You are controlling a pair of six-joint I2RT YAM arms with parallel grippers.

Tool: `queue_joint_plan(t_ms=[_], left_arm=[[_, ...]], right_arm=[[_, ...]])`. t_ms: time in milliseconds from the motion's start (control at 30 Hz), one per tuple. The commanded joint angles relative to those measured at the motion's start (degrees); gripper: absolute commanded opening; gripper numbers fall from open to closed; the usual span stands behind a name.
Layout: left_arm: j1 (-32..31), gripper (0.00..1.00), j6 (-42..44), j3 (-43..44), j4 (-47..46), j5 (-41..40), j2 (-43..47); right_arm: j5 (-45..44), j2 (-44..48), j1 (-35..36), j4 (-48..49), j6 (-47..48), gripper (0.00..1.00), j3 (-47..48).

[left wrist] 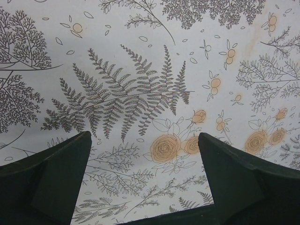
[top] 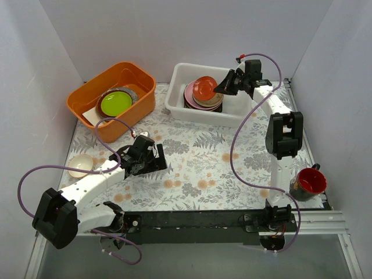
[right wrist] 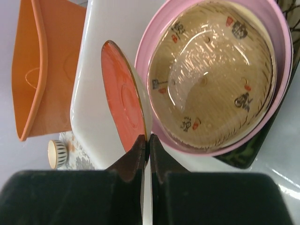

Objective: Place the plates into the plastic bin on the countertop
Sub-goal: Place the plate in the plastic bin.

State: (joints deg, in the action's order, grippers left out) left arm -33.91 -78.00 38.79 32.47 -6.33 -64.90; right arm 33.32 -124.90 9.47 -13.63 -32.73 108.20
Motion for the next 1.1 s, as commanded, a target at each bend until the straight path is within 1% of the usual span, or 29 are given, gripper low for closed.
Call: queue_joint_plan(t_ms=[0,267,833,1067], left_arm=[[0.2,0.98,0.0,0.0,0.1,0.1,1.7],[0.2,0.98,0.0,0.0,0.1,-0.2,2.1],[0.2,0.98,0.2,-0.5,0.1,-0.4,2.7],[0.2,0.98,0.2,-0.4,0.1,-0.5,3.5]], right_arm=[[1.6,-2.3,-0.5,3.7,-3.7,0.01,7.1],[-1.1,-5.0,-0.9,4.6,-3.8,0.01,8.1],[-1.1,-8.6,-2.4,4.7,-4.8,0.01,9.9],[-0.5,-10.0,-2.6,2.7,-4.4,0.01,10.4]])
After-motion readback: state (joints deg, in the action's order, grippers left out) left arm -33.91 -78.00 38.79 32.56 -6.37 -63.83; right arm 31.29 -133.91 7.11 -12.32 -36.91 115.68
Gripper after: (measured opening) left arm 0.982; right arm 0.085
